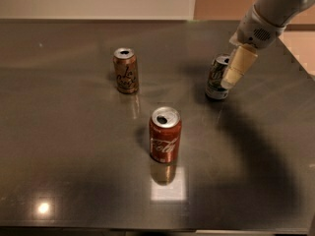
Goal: Move 7up can near coke can
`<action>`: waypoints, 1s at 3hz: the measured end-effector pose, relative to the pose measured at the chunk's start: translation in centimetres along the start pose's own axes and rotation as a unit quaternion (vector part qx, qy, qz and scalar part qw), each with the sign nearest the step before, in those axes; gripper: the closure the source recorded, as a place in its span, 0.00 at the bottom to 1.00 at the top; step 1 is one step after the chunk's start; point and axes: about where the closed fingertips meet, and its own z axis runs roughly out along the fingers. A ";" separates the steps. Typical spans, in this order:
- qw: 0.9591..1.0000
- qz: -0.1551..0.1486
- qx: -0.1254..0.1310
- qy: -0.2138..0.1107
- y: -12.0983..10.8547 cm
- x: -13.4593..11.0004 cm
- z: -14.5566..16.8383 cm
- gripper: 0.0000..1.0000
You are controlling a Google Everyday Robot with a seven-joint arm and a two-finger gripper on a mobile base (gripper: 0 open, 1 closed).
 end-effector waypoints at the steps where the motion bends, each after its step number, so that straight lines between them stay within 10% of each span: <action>1: 1.000 -0.001 -0.006 0.003 0.2 0.1 0.7 0.18; 3: 1.000 -0.011 -0.010 0.001 1.1 -0.1 0.4 0.64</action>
Offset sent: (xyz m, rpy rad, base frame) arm -0.0106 0.0005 -0.0090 -0.0146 0.0279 0.0137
